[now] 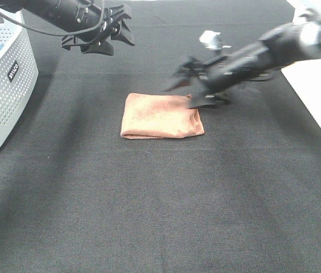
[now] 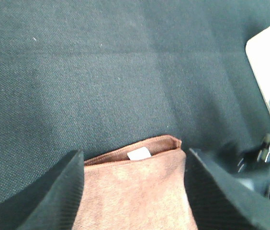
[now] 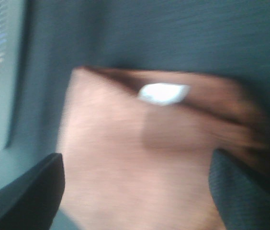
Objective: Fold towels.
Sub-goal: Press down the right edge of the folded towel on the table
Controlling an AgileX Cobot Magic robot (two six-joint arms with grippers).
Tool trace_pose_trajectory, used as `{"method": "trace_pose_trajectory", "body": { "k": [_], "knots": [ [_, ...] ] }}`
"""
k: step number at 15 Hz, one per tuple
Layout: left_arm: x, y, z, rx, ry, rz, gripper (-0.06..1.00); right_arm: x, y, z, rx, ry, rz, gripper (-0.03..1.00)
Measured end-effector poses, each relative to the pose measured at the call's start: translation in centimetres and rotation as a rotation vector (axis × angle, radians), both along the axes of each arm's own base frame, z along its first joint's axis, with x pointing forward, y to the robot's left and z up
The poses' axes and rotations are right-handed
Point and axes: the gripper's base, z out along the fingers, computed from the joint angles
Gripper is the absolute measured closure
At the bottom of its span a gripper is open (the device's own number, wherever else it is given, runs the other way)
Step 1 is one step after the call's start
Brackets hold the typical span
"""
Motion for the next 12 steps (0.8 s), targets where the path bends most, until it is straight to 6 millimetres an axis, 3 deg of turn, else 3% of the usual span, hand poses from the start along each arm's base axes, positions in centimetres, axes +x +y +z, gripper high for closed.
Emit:
{"method": "trace_pose_trajectory", "body": {
  "k": [2, 4, 7, 8, 9, 10, 12],
  "knots": [
    [0.0, 0.0, 0.0, 0.006, 0.002, -0.004, 0.35, 0.3, -2.2, -0.3, -0.028, 0.003, -0.028, 0.19],
    [-0.2, 0.0, -0.1, 0.010, 0.016, -0.019, 0.35, 0.2, -3.1, -0.2, -0.085, 0.008, -0.014, 0.19],
    [-1.6, 0.3, 1.5, 0.130, 0.032, -0.143, 0.35, -0.8, -3.6, 4.5, -0.177, 0.015, 0.032, 0.19],
    [-1.6, 0.3, 1.5, 0.130, 0.032, -0.143, 0.35, -0.8, -3.6, 4.5, -0.177, 0.015, 0.032, 0.19],
    [-2.4, 0.7, 2.8, 0.197, 0.025, -0.189, 0.35, -1.3, -3.8, 6.4, -0.194, 0.032, 0.029, 0.19],
    [-3.3, 1.2, 4.6, 0.251, 0.019, -0.218, 0.35, -2.3, -4.0, 9.4, -0.217, 0.067, 0.020, 0.19],
    [-5.2, 2.2, 7.5, 0.316, 0.068, -0.197, 0.35, -4.0, -4.4, 12.6, -0.273, 0.097, 0.062, 0.19]
  ]
}}
